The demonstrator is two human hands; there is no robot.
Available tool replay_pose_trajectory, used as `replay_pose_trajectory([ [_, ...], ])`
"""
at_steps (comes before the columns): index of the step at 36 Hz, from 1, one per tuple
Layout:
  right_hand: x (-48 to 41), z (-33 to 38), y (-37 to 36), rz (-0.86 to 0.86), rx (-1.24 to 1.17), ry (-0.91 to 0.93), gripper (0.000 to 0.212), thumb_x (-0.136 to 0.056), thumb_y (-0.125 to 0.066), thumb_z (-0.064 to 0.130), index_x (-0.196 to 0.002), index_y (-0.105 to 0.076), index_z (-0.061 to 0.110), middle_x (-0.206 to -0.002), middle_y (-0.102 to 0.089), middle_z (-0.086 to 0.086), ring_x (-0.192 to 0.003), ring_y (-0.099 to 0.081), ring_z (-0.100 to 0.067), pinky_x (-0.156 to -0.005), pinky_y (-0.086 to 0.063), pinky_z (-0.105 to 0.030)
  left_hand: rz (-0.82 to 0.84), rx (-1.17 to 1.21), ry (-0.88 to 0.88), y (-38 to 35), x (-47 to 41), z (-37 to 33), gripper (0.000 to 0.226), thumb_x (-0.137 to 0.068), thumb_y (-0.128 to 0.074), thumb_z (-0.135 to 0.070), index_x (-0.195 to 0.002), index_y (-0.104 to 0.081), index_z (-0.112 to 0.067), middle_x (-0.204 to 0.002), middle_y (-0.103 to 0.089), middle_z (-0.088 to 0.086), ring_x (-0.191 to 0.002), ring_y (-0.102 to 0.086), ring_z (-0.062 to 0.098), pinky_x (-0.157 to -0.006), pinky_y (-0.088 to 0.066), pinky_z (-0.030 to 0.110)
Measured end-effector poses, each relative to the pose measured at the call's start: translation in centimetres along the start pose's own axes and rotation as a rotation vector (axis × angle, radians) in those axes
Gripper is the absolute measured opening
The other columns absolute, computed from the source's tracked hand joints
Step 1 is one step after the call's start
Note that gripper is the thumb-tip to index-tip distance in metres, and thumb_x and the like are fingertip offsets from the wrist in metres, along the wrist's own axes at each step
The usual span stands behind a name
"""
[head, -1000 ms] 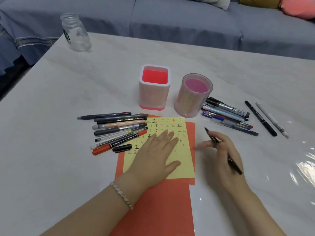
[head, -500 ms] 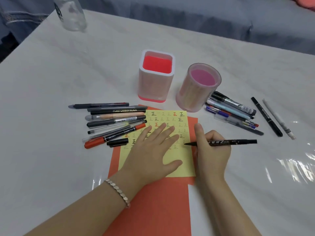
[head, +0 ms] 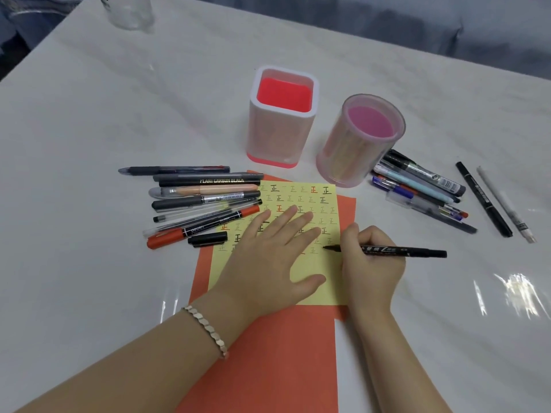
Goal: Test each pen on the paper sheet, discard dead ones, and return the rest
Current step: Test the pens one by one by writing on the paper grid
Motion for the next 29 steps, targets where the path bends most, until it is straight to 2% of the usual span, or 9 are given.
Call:
replay_pose_trajectory([
  [5,0.03,-0.07,-0.02,0.006,0.002,0.017,0.044,-0.081,-0.058,0.006,-0.045,-0.035,0.015,-0.038,-0.036,0.009,-0.042,-0.034,-0.005,-0.047,-0.029,-0.012,0.004,-0.006,0.0,0.02,-0.02,-0.02,0.063,-0.075,-0.042,-0.061,-0.124,-0.058,-0.025,-0.138,-0.049,-0.005,-0.133,-0.037,0.015,-0.107,-0.018,0.042],
  [13,0.08,0.04,-0.16,0.033,-0.021,0.011,0.033,-0.072,-0.053,0.021,-0.045,-0.035,0.016,-0.04,-0.037,0.007,-0.044,-0.035,-0.006,-0.048,-0.031,-0.015,0.014,-0.002,0.005,-0.07,-0.01,0.02,0.064,-0.075,-0.042,-0.061,-0.126,-0.056,-0.025,-0.139,-0.048,-0.006,-0.134,-0.036,0.014,-0.109,-0.016,0.041],
  [16,0.07,-0.04,-0.13,0.031,-0.006,0.031,0.035,-0.073,-0.055,0.019,-0.044,-0.035,0.017,-0.039,-0.037,0.008,-0.043,-0.035,-0.005,-0.048,-0.03,-0.014,0.014,-0.007,0.005,-0.03,-0.02,-0.01,0.064,-0.075,-0.042,-0.061,-0.126,-0.057,-0.025,-0.139,-0.048,-0.006,-0.134,-0.036,0.014,-0.109,-0.016,0.041],
  [20,0.01,-0.09,0.08,-0.018,0.017,0.037,0.044,-0.082,-0.058,0.005,-0.046,-0.034,0.015,-0.037,-0.036,0.009,-0.041,-0.035,-0.005,-0.045,-0.027,-0.011,0.021,-0.017,0.005,-0.03,-0.05,0.02,0.064,-0.075,-0.042,-0.062,-0.126,-0.056,-0.025,-0.139,-0.048,-0.006,-0.134,-0.036,0.014,-0.109,-0.016,0.04],
  [29,-0.08,-0.13,0.08,-0.015,0.013,0.025,0.044,-0.081,-0.058,0.006,-0.045,-0.035,0.015,-0.037,-0.037,0.01,-0.041,-0.035,-0.004,-0.046,-0.028,-0.011,0.019,-0.019,0.004,-0.05,-0.06,-0.05,0.063,-0.076,-0.041,-0.062,-0.126,-0.057,-0.026,-0.139,-0.048,-0.005,-0.134,-0.036,0.014,-0.109,-0.016,0.04],
])
Point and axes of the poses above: each hand's wrist, its own x-axis away from the middle knuckle, its own y-axis out of the back of the hand, z = x × y, the point moved 2 cm from there along -x, towards the middle knuckle
